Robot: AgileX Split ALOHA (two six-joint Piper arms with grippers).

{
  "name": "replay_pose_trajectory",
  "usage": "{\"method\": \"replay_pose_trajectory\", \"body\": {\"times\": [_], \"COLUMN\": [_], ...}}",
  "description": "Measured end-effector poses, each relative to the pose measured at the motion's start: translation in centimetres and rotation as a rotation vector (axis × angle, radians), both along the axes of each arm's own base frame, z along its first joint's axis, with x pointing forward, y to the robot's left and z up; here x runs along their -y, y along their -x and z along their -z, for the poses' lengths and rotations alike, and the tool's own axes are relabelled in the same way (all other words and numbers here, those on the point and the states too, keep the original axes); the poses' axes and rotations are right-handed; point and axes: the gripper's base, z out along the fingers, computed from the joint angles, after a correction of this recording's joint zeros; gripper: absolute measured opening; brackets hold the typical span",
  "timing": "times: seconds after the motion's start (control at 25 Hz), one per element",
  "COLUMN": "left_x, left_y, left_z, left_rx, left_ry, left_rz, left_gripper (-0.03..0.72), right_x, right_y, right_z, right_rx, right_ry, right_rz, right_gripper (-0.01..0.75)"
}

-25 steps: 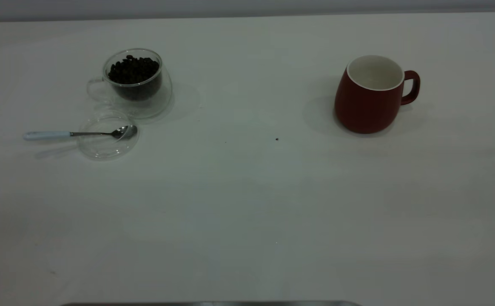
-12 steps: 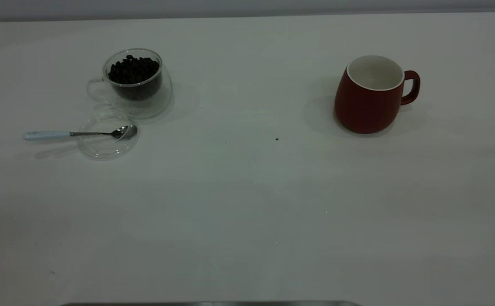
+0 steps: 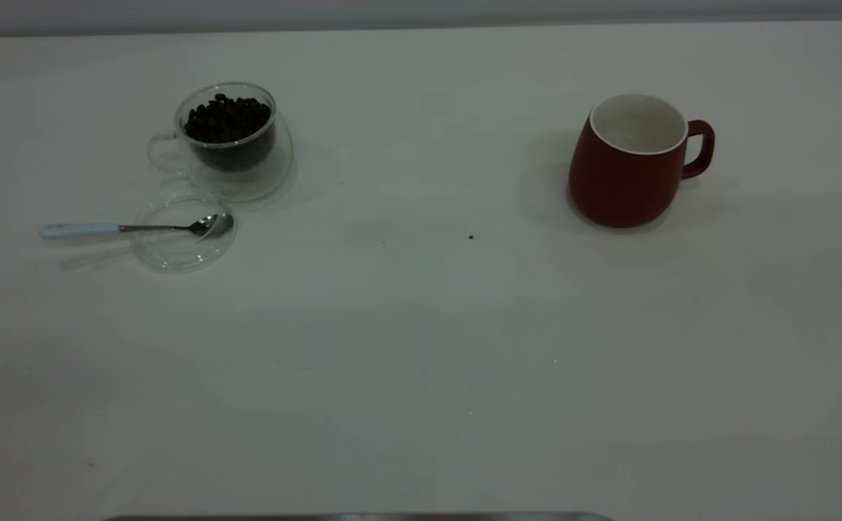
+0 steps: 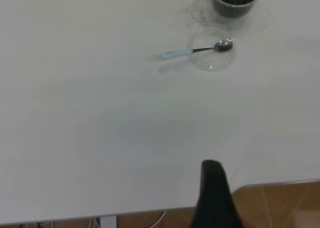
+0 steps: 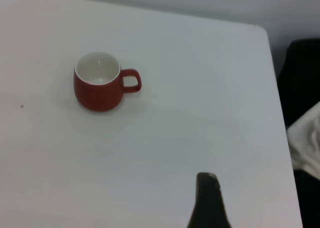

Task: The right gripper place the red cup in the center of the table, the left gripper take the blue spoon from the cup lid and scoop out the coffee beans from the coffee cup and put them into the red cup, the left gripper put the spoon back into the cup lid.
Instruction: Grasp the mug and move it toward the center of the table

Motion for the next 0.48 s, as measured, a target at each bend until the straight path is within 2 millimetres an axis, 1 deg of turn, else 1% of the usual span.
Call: {"method": "replay_pose_trajectory", "body": {"times": [0.12, 0.2, 0.28, 0.36, 0.4, 0.48], "left_x": [0.0, 0.0, 0.0, 0.0, 0.0, 0.0], "left_y": [0.0, 0.0, 0.0, 0.0, 0.0, 0.0], "left_z": [0.0, 0.0, 0.0, 0.0, 0.0, 0.0], "left_rx": [0.000, 0.000, 0.000, 0.000, 0.000, 0.000], "left_ry": [0.000, 0.000, 0.000, 0.000, 0.000, 0.000], "left_rz": [0.000, 0.000, 0.000, 0.000, 0.000, 0.000], "left_gripper": [0.588, 0.588, 0.588, 0.588, 0.588, 0.588], "right_x": [0.2, 0.5, 0.7, 1.0, 1.1, 1.3], "right_y": [-3.3, -6.3, -9.3, -12.5, -13.8, -16.8], "right_z": [-1.1, -1.7, -1.8, -1.3, -1.0, 0.4], "right_rx": [-0.068, -0.117, -0.160, -0.228, -0.256, -0.332], "right_ry": [0.043, 0.072, 0.103, 0.146, 0.175, 0.235], "right_rz": [-0.013, -0.013, -0.016, -0.033, -0.049, -0.097], "right_gripper": [0.587, 0.587, 0.587, 0.587, 0.587, 0.587]}}
